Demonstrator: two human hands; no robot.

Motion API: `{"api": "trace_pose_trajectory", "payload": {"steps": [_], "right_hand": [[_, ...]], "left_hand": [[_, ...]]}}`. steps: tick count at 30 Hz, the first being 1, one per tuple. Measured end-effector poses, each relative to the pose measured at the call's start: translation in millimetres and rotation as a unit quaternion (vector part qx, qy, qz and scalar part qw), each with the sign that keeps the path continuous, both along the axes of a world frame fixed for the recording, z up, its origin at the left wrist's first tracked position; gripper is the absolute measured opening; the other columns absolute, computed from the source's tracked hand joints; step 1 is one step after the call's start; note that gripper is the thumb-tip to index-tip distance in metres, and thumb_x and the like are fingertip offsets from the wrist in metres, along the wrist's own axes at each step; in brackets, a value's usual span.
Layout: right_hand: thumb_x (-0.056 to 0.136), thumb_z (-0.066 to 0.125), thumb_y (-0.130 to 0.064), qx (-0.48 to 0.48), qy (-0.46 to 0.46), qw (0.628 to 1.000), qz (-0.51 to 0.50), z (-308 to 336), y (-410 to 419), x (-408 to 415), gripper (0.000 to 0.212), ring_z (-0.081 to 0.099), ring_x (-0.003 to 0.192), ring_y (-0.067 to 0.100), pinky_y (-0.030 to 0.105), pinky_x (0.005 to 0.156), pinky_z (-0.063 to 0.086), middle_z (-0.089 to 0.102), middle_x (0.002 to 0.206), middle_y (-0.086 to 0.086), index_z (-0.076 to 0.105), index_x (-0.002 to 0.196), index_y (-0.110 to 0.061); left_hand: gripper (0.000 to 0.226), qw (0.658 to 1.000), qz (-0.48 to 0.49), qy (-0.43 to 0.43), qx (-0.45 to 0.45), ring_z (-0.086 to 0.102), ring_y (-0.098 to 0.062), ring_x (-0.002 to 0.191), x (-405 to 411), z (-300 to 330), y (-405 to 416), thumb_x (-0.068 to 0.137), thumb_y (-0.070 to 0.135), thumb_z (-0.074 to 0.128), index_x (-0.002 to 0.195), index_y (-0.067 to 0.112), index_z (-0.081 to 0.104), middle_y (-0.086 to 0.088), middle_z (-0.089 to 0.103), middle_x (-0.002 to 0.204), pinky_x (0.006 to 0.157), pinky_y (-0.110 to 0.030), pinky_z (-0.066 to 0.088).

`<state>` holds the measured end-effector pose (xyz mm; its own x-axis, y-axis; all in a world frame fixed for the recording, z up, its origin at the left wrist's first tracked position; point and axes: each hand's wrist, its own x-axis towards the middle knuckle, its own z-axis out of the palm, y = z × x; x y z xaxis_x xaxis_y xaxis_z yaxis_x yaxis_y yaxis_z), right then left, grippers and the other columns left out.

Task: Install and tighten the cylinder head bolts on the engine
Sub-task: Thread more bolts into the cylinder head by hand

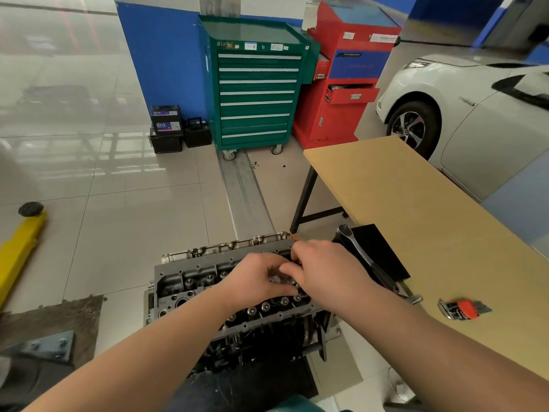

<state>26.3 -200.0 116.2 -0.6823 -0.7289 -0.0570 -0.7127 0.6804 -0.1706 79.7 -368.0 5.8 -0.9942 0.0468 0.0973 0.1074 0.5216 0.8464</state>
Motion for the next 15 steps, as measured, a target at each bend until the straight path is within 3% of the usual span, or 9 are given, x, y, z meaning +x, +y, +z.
{"api": "trace_pose_trajectory", "payload": {"steps": [3, 6, 8, 10, 12, 13, 15], "right_hand": [[0.098, 0.054, -0.059, -0.005, -0.025, 0.999, 0.023, 1.7, 1.5, 1.0, 0.036, 0.052, 0.087, 0.013, 0.031, 0.067, 0.042, 0.053, 0.103, -0.011, 0.057, 0.118, -0.028], [0.097, 0.065, -0.025, -0.001, -0.058, 0.995, 0.082, 4.8, 5.9, 1.8, 0.022, 0.054, 0.091, 0.011, 0.032, 0.076, 0.053, 0.049, 0.118, -0.012, 0.057, 0.116, -0.031], [0.098, 0.063, -0.02, 0.004, -0.04, 0.996, 0.075, 3.4, 5.1, 0.3, 0.018, 0.056, 0.09, 0.014, 0.035, 0.077, 0.054, 0.052, 0.115, -0.009, 0.058, 0.113, -0.029], [0.102, 0.058, -0.036, -0.002, -0.007, 0.999, 0.053, 4.0, 1.2, -1.1, 0.016, 0.059, 0.092, 0.017, 0.035, 0.074, 0.051, 0.059, 0.108, -0.007, 0.057, 0.115, -0.028], [0.101, 0.054, -0.051, 0.012, 0.006, 0.999, 0.039, 4.5, -1.3, -3.4, 0.029, 0.061, 0.091, 0.018, 0.035, 0.069, 0.049, 0.064, 0.105, -0.006, 0.055, 0.12, -0.029], [0.099, 0.055, -0.055, 0.017, 0.002, 0.999, 0.044, 5.5, -1.4, -3.7, 0.034, 0.06, 0.092, 0.017, 0.036, 0.07, 0.05, 0.063, 0.107, -0.008, 0.054, 0.122, -0.03], [0.097, 0.062, -0.046, 0.014, -0.025, 0.997, 0.072, 7.5, 0.8, -2.6, 0.03, 0.059, 0.095, 0.015, 0.036, 0.075, 0.054, 0.055, 0.115, -0.011, 0.052, 0.123, -0.033]], "left_hand": [[0.01, 1.0, -0.013, 0.0, -0.005, 0.067, -0.004, 0.073, -0.2, 5.8, 2.9, 0.085, 0.039, 0.077, 0.079, 0.043, 0.07, 0.019, 0.071, 0.078, 0.067, -0.015, 0.048], [0.019, 0.999, -0.023, -0.017, -0.022, 0.07, -0.02, 0.081, -0.7, 5.1, 1.6, 0.094, 0.033, 0.072, 0.094, 0.014, 0.076, 0.0, 0.075, 0.086, 0.078, -0.042, 0.058], [0.012, 0.999, -0.029, -0.023, -0.021, 0.071, -0.022, 0.086, -1.1, 2.1, -0.1, 0.093, 0.027, 0.076, 0.1, 0.016, 0.075, -0.001, 0.075, 0.092, 0.084, -0.047, 0.057], [0.015, 0.999, -0.027, -0.024, -0.001, 0.07, -0.014, 0.09, -0.5, 2.4, 1.2, 0.087, 0.029, 0.084, 0.097, 0.034, 0.074, 0.008, 0.074, 0.094, 0.086, -0.043, 0.058], [0.032, 1.0, -0.008, -0.007, -0.004, 0.068, -0.003, 0.085, -1.2, 1.2, 0.8, 0.084, 0.029, 0.088, 0.085, 0.053, 0.066, 0.02, 0.071, 0.086, 0.078, -0.026, 0.056], [0.034, 1.0, -0.003, -0.003, -0.01, 0.066, 0.001, 0.079, -2.0, -1.0, 0.4, 0.085, 0.027, 0.087, 0.08, 0.053, 0.066, 0.024, 0.07, 0.082, 0.072, -0.016, 0.051], [0.021, 1.0, -0.002, -0.008, -0.016, 0.067, 0.001, 0.076, -2.0, 0.2, 0.6, 0.089, 0.024, 0.081, 0.083, 0.042, 0.071, 0.023, 0.072, 0.082, 0.069, -0.015, 0.049]]}}
